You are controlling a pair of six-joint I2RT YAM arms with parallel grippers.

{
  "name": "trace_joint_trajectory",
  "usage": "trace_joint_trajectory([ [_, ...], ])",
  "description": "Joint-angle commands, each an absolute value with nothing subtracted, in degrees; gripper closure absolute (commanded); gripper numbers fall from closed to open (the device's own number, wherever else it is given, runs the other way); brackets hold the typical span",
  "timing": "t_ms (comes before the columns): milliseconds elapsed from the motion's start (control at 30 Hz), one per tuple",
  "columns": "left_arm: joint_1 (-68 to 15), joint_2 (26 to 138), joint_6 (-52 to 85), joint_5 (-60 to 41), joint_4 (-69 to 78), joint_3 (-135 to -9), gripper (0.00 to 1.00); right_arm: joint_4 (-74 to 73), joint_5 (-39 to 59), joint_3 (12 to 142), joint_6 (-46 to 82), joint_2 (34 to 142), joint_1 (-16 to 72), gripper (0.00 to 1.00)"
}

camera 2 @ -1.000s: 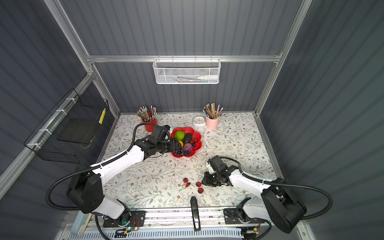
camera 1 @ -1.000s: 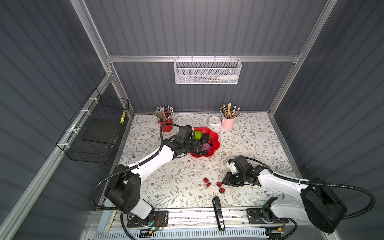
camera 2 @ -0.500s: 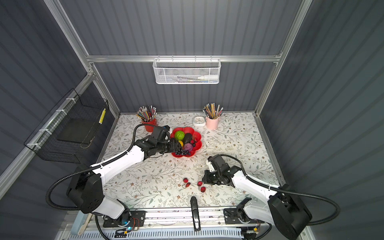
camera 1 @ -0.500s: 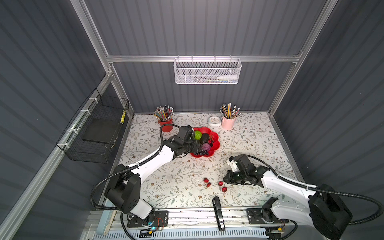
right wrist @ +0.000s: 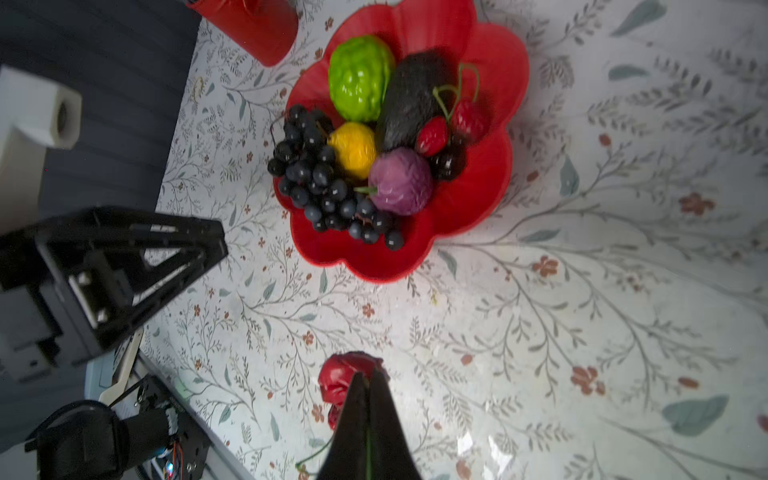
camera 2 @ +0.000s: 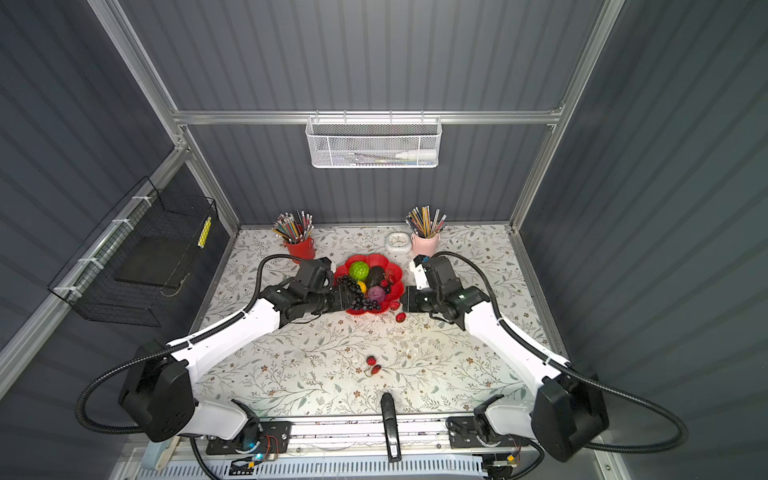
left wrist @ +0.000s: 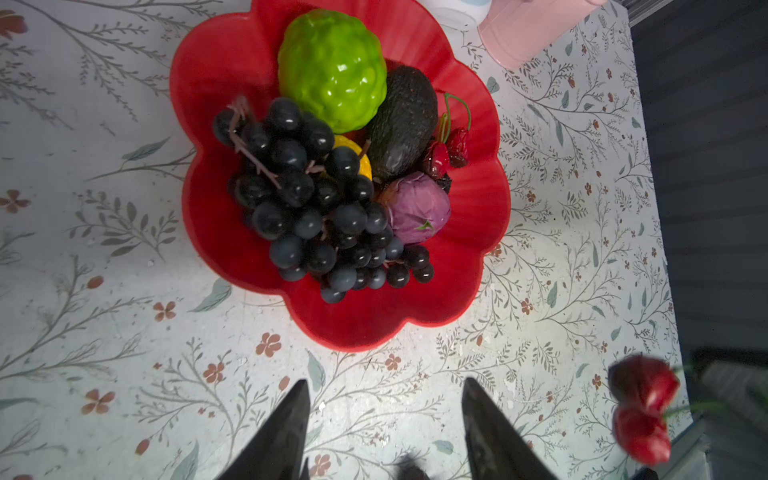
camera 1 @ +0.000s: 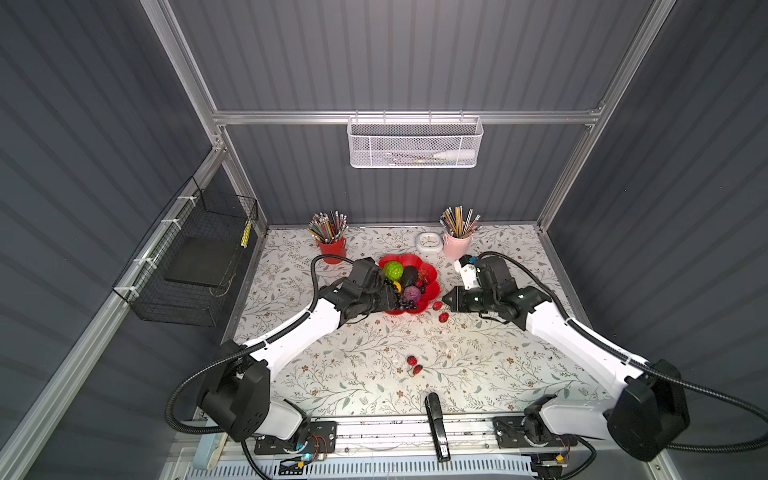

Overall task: Place and organize the fake fruits in the fruit bowl
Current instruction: 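Drop the cherries in the bowl while the left gripper reaches the last cherries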

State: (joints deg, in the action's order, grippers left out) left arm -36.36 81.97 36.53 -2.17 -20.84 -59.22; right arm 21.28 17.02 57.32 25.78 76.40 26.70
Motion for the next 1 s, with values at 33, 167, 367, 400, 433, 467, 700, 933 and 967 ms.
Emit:
trace_joint_trajectory([
  [33, -36.1, 78.6, 39.1, 0.3, -23.4, -57.4, 0.41, 15.0, 18.4, 62.5, 23.2, 85.5, 23.9, 0.97],
  [167, -36.1, 77.2, 39.6, 1.2, -24.8, -57.1, 0.41, 11.7, 18.6, 68.2, 23.1, 94.7, 23.0, 0.98],
  [367, -36.1, 75.7, 39.9, 1.9, -25.5, -56.2, 0.41, 10.1, 20.9, 74.4, 22.3, 104.0, 22.7, 0.98],
  [400, -36.1, 75.6, 40.1, 2.0, -25.4, -56.0, 0.41, 10.2, 20.4, 75.2, 22.1, 105.0, 22.8, 0.98],
  [433, -36.1, 75.6, 40.2, 2.0, -25.4, -55.9, 0.41, 10.3, 19.9, 75.8, 21.8, 105.7, 22.7, 0.98],
  [467, -36.1, 75.6, 40.2, 2.0, -25.4, -55.8, 0.41, 10.5, 19.9, 76.3, 21.7, 106.3, 22.7, 0.98],
  [700, -36.1, 75.8, 40.2, 2.0, -25.4, -55.8, 0.41, 10.2, 19.9, 76.1, 21.4, 109.2, 22.6, 0.95],
  [933, -36.2, 77.5, 40.6, -2.3, -26.9, -54.9, 0.4, 12.3, 16.4, 77.8, 18.4, 109.8, 22.6, 0.85],
  [967, -36.2, 77.8, 40.6, -3.2, -27.2, -54.7, 0.39, 12.6, 16.0, 78.2, 17.6, 109.5, 22.6, 0.83],
])
